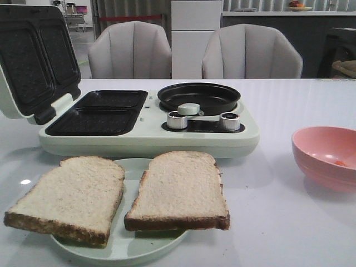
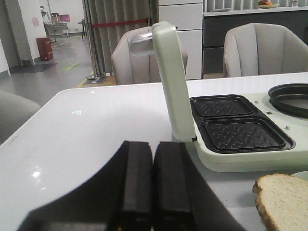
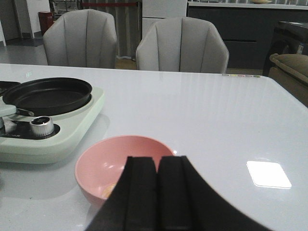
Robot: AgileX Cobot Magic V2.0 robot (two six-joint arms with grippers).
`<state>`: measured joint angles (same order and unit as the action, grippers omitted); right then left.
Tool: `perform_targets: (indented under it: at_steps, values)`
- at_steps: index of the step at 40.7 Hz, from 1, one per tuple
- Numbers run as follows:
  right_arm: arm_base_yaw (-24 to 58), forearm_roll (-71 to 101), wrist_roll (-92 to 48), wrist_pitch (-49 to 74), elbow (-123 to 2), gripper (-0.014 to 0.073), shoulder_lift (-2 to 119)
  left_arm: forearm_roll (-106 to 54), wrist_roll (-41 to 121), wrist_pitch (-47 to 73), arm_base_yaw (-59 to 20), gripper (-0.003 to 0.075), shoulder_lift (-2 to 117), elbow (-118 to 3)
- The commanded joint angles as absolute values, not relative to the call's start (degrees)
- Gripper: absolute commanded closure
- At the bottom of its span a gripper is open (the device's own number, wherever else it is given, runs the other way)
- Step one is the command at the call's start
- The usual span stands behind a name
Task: Make breakfast with bread and shrimp
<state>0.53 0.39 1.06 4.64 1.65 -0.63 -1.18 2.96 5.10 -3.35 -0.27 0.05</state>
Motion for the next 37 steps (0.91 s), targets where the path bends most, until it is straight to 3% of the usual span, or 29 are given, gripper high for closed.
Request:
perform_targets:
  at_steps: [1,37]
  values:
    - [0.46,0.0,0.98,-0.82,0.64,0.0549,-1.78,-1.5,2.83,-0.38,-3.73,0.0619,-1.23,1.88]
    - [0.46,0.0,0.98,-1.63,0.64,0.0549,-1.78,-1.64,2.83,-3.47,-3.73,0.0619,-1.23,1.88]
